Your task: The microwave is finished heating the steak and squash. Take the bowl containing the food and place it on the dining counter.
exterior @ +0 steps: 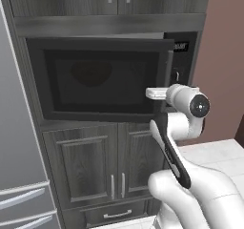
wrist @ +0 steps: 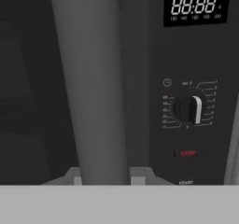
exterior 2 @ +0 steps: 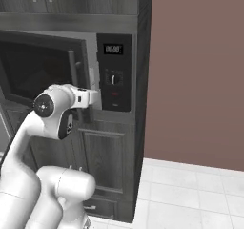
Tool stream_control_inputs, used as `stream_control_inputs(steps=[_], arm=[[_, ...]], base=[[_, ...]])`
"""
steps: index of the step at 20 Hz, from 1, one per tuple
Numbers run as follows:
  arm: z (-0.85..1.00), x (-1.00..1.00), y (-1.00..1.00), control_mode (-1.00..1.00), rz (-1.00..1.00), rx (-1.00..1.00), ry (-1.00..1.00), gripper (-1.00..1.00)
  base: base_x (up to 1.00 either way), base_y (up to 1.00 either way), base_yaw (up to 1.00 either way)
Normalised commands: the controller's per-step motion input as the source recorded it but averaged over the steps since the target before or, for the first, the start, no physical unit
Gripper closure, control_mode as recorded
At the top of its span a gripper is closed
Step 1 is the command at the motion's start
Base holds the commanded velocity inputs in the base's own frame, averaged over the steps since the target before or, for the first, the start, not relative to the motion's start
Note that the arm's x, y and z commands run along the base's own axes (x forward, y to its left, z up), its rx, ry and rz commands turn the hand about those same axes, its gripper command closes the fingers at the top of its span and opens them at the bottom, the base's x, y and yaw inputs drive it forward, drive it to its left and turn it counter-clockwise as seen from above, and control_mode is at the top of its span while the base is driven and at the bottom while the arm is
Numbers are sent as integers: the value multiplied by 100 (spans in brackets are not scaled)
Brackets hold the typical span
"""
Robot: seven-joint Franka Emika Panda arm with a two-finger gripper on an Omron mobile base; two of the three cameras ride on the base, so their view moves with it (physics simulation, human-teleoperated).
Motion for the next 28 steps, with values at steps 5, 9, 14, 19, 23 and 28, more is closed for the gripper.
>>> stream_control_inputs(steps=[5,9,14,19,23,28], arm=[[74,-100,29,-100,1,0,0,100],[67,-100,49,-100,4,0,0,100],[65,-100,61,-100,4,0,0,-100],[21,-100,36,-100,9,0,-2,-100],[-18,-100,0,-100,13,0,-4,-100],[-7,-100,-41,-100,12,4,-12,-100]], base=[[0,0,0],[0,0,0],[0,0,0],[0,0,0],[0,0,0],[0,0,0]])
